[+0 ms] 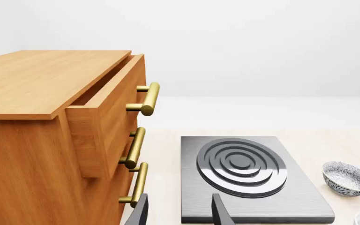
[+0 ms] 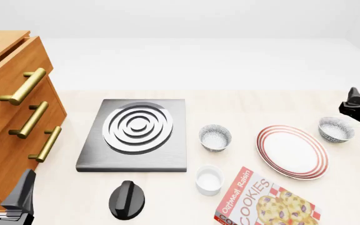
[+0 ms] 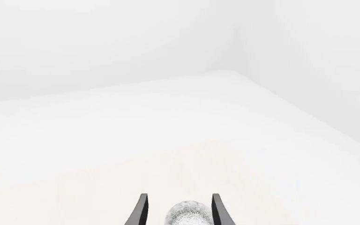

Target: Pick the akita bowl next to the plate and place it on the plate.

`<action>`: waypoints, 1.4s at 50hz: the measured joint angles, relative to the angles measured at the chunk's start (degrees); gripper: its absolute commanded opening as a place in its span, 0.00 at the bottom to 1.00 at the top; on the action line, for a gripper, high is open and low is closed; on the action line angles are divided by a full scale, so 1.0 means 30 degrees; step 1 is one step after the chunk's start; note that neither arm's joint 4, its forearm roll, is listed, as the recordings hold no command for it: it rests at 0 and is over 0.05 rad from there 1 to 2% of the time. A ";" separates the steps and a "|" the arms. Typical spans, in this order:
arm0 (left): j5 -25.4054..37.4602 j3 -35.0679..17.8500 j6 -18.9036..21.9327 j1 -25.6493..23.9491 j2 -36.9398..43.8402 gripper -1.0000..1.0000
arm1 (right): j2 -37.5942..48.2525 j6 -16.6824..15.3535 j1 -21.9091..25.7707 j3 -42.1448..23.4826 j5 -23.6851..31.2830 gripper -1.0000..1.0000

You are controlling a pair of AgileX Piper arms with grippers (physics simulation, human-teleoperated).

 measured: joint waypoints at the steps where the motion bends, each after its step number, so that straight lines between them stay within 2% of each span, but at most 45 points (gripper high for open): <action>1: 0.0000 0.0000 0.0000 0.0000 0.0000 1.00 | 0.0033 0.0000 -0.0032 -0.0021 -0.0004 1.00; 70: 0.0000 0.0000 0.0000 0.0000 0.0000 1.00 | 0.1455 0.0234 -0.1553 -0.0388 -0.0450 1.00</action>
